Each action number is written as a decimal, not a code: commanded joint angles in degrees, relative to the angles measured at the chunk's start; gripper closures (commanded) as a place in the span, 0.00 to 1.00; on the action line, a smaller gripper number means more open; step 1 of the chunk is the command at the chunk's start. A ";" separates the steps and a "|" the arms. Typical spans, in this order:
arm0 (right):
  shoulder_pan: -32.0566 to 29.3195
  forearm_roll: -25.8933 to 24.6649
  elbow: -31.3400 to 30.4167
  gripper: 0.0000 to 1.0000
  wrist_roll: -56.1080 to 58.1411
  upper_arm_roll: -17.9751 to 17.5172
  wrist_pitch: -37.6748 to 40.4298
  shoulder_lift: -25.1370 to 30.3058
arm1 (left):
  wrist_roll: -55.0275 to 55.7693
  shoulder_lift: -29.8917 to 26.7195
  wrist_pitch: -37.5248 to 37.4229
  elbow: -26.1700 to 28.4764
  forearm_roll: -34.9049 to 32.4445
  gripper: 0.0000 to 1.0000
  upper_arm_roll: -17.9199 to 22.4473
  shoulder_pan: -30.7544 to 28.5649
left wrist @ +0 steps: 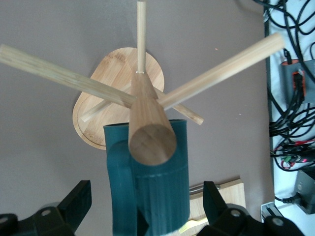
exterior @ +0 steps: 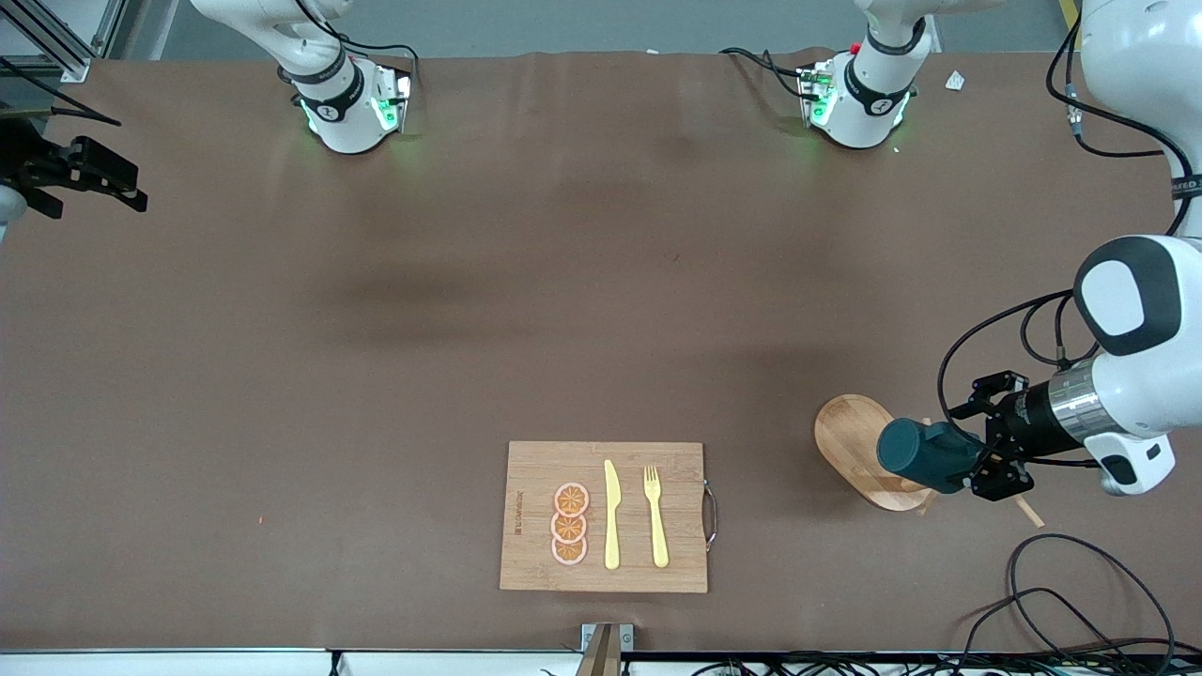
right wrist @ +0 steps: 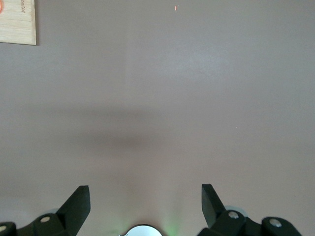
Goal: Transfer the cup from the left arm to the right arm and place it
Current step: 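Close the left gripper around the teal mug's body, then lift the teal mug off the stand's peg with the left gripper, then carry the teal mug with the left gripper toward the table's middle, then hold the mug with the left gripper while the right gripper reaches it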
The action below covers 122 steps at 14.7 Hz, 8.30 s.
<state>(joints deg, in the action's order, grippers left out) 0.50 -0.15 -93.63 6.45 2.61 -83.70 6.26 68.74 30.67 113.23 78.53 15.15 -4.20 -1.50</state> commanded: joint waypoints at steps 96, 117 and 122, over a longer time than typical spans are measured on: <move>11.36 4.11 -6.73 0.00 -25.34 0.12 -20.62 -18.74 | 66.35 22.52 13.42 8.30 -101.02 0.00 9.21 83.68; 27.61 6.39 -27.47 0.00 -53.36 0.12 -46.01 -17.95 | 6.10 -10.61 2.26 5.58 -48.30 0.00 7.98 51.27; 31.83 6.31 -31.68 0.00 -58.91 0.20 -51.10 -17.86 | -7.80 -15.19 -1.15 4.27 -32.75 0.00 7.80 37.21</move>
<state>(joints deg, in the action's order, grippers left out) 30.81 5.62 -121.06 -50.47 2.25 -131.53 -13.65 65.17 17.80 114.96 82.83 -22.35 4.43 40.21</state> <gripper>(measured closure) 0.000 0.000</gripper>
